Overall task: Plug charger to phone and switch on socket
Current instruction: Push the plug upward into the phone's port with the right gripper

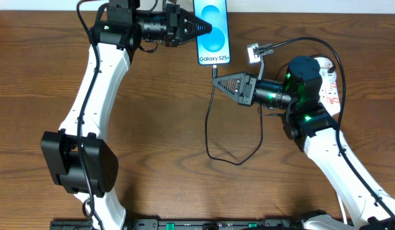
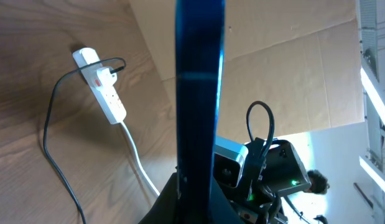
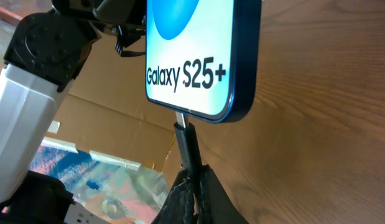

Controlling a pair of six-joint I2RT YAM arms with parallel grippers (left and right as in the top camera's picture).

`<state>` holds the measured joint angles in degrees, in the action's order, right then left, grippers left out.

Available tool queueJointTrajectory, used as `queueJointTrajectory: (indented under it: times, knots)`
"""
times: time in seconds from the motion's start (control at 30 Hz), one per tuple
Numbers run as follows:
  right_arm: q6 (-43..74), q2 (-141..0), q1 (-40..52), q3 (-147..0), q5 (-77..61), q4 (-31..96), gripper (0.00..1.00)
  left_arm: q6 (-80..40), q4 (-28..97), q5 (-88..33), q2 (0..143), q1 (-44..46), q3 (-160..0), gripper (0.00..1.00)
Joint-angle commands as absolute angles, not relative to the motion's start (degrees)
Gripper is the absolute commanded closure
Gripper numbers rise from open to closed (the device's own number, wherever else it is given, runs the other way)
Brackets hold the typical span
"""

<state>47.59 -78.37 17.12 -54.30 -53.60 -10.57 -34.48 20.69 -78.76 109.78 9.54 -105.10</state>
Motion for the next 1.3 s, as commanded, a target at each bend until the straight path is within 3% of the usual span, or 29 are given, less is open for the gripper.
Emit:
queueJointTrajectory:
  times: [0.0, 1.27]
  knots:
    - [48.21, -77.95, 17.56, -54.52, -52.99, -10.92, 0.99, -33.04, 20.47, -82.04, 108.22, 10.74, -105.82, 0.93]
    - [49.71, -77.91, 13.93, -54.54, -53.12, -13.54, 0.99, -32.69, 20.91, -82.04, 108.22, 10.96, -105.82, 0.93]
